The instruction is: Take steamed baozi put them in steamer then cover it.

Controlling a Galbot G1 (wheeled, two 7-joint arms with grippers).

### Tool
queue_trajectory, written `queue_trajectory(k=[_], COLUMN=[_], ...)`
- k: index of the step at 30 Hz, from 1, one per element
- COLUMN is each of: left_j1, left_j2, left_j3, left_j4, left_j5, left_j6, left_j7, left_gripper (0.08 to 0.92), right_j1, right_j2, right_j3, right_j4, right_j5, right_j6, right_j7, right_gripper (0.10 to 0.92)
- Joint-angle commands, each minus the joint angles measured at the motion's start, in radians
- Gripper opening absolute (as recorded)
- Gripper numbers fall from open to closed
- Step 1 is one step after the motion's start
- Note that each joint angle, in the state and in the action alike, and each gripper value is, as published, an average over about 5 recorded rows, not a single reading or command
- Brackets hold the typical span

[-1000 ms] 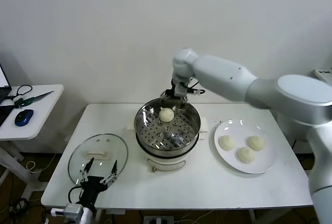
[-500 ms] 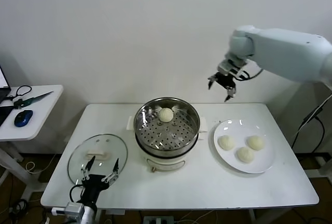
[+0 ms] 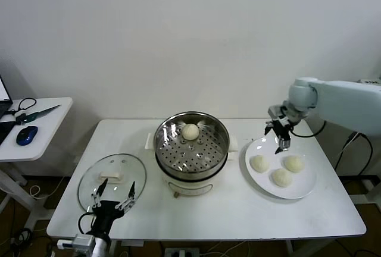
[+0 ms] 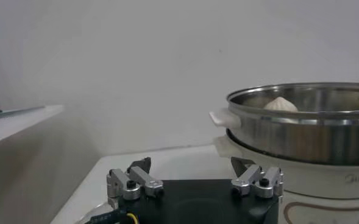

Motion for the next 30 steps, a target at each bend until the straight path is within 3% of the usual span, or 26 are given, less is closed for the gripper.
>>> queue_trajectory(k=[1,21,30], left_j1=[0.007,0.007,0.011], left_j2=[-0.002,0.000,0.000], left_j3=[0.000,0.001,0.000], left_j4=[-0.002,0.012,0.010], left_j5=[0.005,0.006,0.006], left_j6=[-0.003,-0.009,-0.008], left_j7=[-0.001,-0.001,-0.006], left_gripper=[0.823,0.823,0.823], right_j1=[-0.164,-0.307,-0.310], right_j2=[-0.022,0.037,0.051], right_j3=[0.108,0.253,0.255], right_j4=[-0.032,-0.159,-0.172], right_j5=[-0.014,-0.081,-0.083], right_j6=[-0.086,-0.104,-0.105], right_j7=[0.036,0.093,0.093], right_gripper=[0.823,0.819,0.725])
